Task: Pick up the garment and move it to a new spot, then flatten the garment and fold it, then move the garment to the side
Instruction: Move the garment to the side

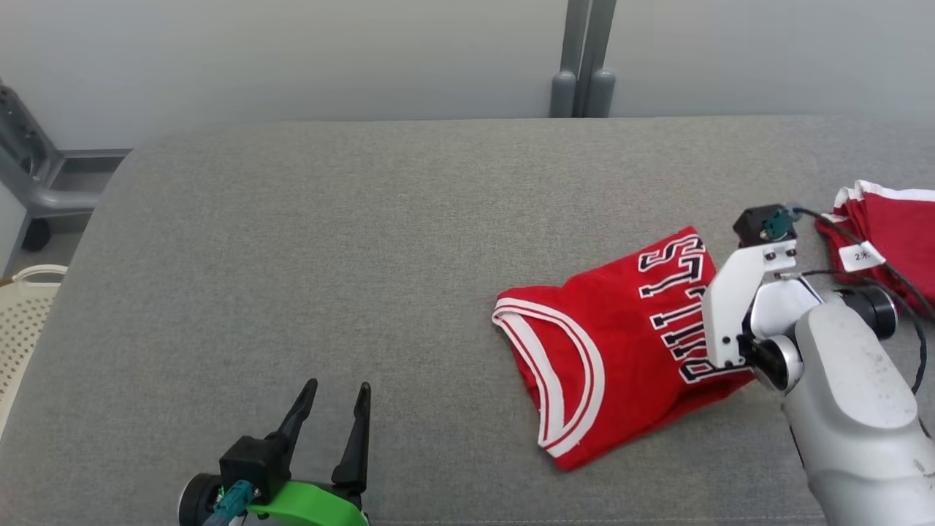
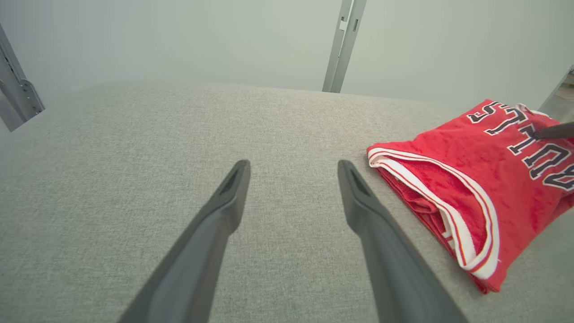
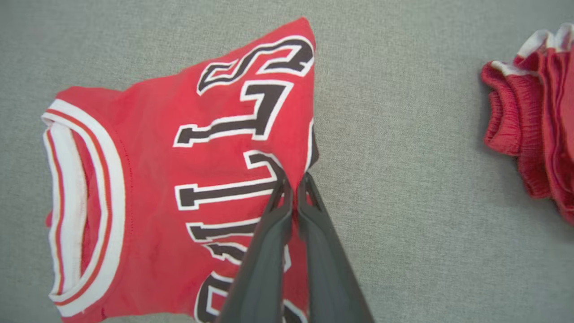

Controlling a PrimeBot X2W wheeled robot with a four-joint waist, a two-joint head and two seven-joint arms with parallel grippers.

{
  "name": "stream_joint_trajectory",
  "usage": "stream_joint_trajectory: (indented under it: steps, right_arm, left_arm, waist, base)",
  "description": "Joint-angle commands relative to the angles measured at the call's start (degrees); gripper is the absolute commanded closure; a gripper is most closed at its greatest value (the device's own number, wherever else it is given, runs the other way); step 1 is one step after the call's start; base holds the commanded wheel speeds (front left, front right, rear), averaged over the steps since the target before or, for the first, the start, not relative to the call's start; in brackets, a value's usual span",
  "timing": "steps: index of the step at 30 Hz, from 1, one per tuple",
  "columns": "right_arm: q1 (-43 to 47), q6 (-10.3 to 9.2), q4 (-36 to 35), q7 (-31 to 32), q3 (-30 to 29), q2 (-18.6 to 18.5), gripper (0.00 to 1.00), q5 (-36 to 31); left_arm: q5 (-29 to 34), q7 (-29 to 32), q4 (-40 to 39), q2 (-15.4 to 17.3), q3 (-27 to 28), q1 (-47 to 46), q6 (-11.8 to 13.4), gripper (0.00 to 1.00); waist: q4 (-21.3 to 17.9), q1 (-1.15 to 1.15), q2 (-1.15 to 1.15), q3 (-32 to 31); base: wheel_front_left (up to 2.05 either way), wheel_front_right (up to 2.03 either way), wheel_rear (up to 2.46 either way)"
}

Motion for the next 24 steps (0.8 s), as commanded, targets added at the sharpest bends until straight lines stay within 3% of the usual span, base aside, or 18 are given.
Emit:
stream_joint_trajectory:
  steps: [1,11,24]
  right_arm:
    - [-2.1,-0.05,0.5,-0.8,0.5,-0.7,1.0,-0.4]
    - [-15.2,-0.05,8.1,-5.9,2.1,-4.0,1.0,-2.1]
    - [-24.6,-0.06,17.6,-11.7,-6.8,-7.6,1.0,-6.8]
  left_arm:
    - [0.7,-0.1,-0.3,-0.3,0.2,0.4,-0.3,0.0]
    - [2.8,-0.1,-0.8,-1.5,0.5,-2.0,-2.1,0.0]
    - [4.8,-0.1,-0.2,-0.1,-0.3,-5.0,-3.6,0.0]
  waist:
    - [-2.6,0.0,0.0,0.1]
    - [-8.3,0.0,0.0,3.7]
    - [-8.0,0.0,0.0,8.1]
  base:
    - [0.0,0.0,0.0]
    - [0.0,0.0,0.0]
    - [0.0,0.0,0.0]
